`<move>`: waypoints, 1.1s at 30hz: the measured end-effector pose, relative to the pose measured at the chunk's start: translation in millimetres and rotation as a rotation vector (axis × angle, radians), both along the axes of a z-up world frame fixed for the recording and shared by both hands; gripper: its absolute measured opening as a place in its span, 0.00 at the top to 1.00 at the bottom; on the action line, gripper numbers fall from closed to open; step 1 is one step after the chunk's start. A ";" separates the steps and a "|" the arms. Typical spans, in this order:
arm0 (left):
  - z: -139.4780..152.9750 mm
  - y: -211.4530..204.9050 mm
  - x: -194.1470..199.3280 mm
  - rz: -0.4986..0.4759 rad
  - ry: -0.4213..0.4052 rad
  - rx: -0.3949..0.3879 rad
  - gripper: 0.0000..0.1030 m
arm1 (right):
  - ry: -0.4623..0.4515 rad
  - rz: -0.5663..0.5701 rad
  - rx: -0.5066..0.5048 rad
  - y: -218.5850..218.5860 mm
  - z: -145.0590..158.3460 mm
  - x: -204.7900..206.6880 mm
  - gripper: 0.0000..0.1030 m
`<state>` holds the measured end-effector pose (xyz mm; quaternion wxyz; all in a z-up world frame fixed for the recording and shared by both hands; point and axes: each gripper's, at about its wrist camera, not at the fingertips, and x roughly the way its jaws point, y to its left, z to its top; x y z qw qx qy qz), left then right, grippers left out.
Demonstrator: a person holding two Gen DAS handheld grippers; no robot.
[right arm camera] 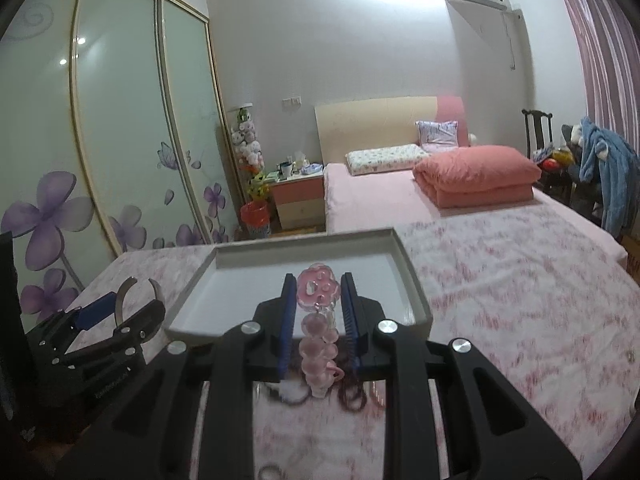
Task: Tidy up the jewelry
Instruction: 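Release the pink bracelet into the grey tray while the left tool releases the cuff there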
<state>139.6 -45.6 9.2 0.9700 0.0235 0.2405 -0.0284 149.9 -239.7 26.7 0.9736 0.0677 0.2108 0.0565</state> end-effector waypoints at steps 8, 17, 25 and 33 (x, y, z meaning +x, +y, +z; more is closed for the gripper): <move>-5.5 -7.6 45.5 0.012 0.002 0.001 0.34 | 0.008 -0.023 -0.007 4.0 -4.1 55.2 0.78; -24.9 -13.9 88.8 0.004 0.059 0.003 0.34 | 0.099 -0.025 0.047 4.6 -29.6 118.6 0.78; -41.4 -19.2 116.2 0.004 0.119 0.013 0.34 | 0.189 -0.007 0.097 2.9 -52.8 151.5 0.78; -45.6 -19.2 122.6 -0.001 0.139 0.010 0.34 | 0.211 -0.040 0.073 1.3 -58.5 154.8 0.74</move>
